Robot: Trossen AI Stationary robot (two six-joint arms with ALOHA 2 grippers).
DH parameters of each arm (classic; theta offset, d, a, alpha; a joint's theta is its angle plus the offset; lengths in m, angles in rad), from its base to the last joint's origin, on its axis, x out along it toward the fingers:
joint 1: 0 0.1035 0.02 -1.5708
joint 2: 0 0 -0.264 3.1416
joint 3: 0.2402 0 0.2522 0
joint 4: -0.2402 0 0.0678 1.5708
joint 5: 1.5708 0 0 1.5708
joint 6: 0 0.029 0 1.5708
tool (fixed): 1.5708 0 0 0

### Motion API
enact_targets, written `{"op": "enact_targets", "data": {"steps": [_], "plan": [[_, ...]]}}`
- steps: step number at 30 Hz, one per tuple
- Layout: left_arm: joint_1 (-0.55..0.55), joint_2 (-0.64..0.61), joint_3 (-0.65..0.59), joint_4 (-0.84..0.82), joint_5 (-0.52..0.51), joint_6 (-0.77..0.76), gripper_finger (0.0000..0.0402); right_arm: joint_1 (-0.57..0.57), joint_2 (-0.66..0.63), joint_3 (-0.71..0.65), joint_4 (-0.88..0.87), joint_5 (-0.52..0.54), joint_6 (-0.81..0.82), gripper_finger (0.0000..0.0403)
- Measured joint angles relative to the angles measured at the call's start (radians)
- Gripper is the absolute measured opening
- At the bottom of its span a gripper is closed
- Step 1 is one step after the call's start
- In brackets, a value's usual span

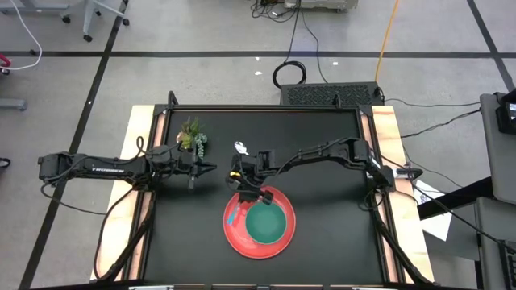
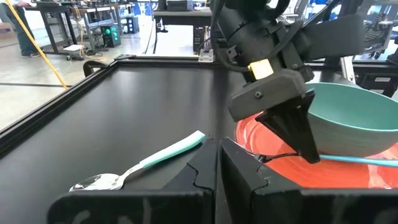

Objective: Set table place
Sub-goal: Put the blue fork on the orange plate to the left of the green bowl

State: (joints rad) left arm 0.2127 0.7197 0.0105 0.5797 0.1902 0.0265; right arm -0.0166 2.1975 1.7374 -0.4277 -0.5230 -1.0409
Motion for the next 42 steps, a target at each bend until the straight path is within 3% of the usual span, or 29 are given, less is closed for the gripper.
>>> {"op": "enact_targets", "data": {"steps": [11, 26, 42], "plan": [[0.000, 0.000, 0.000, 0.000, 0.000, -0.001, 0.0026, 0.000, -0.001, 0.000, -0.074, 0.081, -0.182, 0.0000], [0.000, 0.000, 0.000, 0.001, -0.001, -0.003, 0.0026, 0.047, 0.028, 0.000, -0.093, 0.078, -0.322, 0.0000], [0.000, 0.000, 0.000, 0.009, 0.001, -0.010, 0.0026, 0.065, 0.063, 0.000, -0.011, 0.131, -0.334, 0.0000]]}}
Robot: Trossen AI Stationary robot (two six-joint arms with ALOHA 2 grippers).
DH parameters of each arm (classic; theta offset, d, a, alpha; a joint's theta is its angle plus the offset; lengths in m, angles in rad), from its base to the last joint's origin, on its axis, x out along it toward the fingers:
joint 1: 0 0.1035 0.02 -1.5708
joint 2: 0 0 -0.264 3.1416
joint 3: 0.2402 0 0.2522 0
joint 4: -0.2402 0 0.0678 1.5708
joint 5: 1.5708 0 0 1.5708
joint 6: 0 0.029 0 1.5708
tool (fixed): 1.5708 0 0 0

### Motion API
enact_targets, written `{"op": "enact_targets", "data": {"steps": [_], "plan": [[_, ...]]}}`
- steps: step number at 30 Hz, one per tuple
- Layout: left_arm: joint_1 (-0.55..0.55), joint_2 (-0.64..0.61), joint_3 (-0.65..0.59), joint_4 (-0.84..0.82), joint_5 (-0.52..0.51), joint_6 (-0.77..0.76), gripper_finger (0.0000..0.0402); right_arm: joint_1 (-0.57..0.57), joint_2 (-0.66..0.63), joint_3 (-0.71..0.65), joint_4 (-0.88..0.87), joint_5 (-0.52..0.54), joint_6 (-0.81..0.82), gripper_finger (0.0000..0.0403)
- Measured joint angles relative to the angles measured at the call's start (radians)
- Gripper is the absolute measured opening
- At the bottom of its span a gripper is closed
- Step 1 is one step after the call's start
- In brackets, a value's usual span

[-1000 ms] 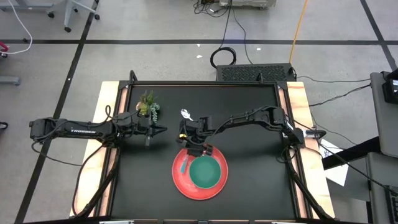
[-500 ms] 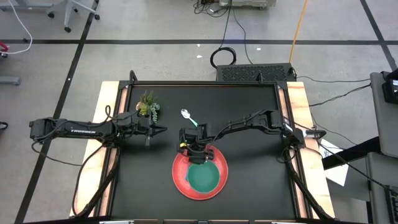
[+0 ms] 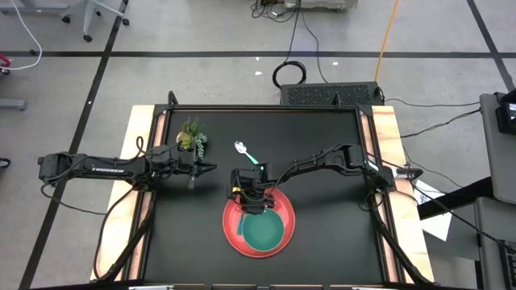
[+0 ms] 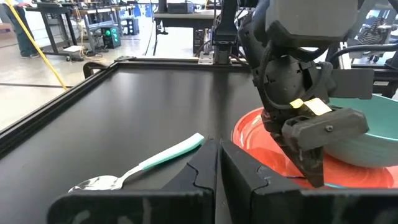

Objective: Set table place
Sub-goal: Put the blue fork on the orange plate to the left of the green bowl

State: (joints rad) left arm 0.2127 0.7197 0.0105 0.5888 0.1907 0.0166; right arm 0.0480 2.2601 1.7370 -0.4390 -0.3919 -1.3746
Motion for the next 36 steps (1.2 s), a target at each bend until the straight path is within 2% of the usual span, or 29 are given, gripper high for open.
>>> {"op": "enact_targets", "data": {"steps": [20, 36], "plan": [[0.000, 0.000, 0.000, -0.001, 0.001, -0.005, 0.0026, 0.047, 0.002, -0.001, 0.042, -0.005, 0.031, 0.0000], [0.000, 0.000, 0.000, -0.001, 0.001, -0.018, 0.0026, 0.041, 0.002, -0.001, 0.085, -0.031, 0.077, 0.0000]]}}
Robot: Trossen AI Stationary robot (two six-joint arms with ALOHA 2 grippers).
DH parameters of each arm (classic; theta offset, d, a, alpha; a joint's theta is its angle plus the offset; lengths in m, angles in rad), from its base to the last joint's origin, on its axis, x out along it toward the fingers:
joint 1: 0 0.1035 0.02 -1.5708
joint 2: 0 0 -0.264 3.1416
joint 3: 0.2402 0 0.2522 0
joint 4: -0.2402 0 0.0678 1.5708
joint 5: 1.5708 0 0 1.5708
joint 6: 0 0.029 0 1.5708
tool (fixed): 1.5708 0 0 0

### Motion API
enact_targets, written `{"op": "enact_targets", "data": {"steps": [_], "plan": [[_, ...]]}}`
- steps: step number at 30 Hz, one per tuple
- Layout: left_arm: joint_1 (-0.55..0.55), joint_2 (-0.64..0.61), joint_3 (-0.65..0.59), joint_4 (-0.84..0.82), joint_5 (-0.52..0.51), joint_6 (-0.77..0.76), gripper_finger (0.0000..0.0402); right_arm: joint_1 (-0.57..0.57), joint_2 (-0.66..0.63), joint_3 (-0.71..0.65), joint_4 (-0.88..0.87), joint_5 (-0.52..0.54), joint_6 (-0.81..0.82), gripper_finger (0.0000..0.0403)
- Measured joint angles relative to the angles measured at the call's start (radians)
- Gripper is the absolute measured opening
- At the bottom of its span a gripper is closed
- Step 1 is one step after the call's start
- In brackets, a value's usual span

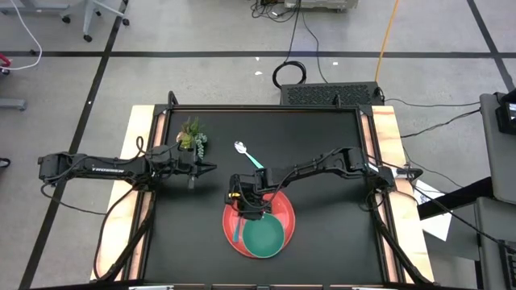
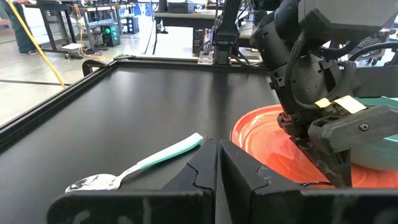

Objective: Set table place
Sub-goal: Put the blue fork on the orange plate to the left of the green bowl

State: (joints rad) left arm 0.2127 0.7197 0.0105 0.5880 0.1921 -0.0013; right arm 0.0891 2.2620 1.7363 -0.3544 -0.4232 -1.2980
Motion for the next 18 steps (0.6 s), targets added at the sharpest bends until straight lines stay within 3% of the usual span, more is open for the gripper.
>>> {"op": "enact_targets", "data": {"steps": [18], "plan": [[0.000, 0.000, 0.000, 0.000, 0.000, 0.000, 0.0026, -0.011, 0.000, 0.000, -0.001, 0.003, 0.002, 0.0000]]}}
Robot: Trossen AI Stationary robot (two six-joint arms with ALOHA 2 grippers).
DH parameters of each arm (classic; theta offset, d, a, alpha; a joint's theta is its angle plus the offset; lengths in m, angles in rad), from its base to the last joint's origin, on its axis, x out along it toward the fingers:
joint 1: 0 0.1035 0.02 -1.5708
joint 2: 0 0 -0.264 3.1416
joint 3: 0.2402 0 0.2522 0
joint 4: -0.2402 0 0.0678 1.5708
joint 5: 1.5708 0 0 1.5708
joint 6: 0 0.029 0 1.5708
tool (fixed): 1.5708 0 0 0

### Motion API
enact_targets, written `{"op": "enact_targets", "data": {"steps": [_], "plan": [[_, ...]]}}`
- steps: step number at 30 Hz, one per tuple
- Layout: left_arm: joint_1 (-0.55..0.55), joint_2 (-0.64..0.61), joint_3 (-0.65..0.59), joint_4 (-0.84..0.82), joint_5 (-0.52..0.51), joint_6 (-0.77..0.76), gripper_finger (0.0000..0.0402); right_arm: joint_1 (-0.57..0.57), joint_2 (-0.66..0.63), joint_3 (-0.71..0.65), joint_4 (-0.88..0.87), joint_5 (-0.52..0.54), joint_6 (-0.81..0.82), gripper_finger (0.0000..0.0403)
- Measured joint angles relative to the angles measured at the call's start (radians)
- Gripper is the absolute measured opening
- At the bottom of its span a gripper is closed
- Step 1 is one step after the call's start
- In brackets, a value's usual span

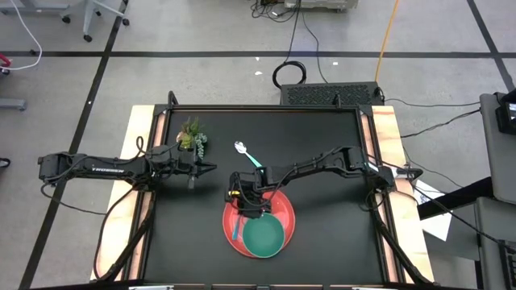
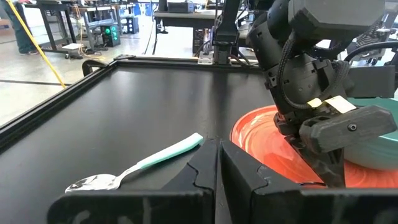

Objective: Set table place
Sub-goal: Put the blue fork on the orange plate to the left of the green bowl

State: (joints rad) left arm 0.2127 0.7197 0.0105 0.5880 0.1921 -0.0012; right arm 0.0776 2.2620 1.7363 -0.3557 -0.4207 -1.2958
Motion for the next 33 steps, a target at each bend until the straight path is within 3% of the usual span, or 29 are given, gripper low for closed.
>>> {"op": "enact_targets", "data": {"steps": [7, 12, 33], "plan": [[0.000, 0.000, 0.000, 0.000, 0.000, 0.000, 0.0026, -0.001, 0.000, 0.000, 0.000, 0.007, -0.001, 0.0000], [0.000, 0.000, 0.000, 0.000, 0.000, 0.000, 0.0026, -0.004, 0.001, -0.001, 0.002, 0.078, 0.000, 0.0000], [0.000, 0.000, 0.000, 0.000, 0.000, 0.002, 0.0026, -0.006, 0.011, -0.002, 0.007, 0.077, 0.009, 0.0000]]}}
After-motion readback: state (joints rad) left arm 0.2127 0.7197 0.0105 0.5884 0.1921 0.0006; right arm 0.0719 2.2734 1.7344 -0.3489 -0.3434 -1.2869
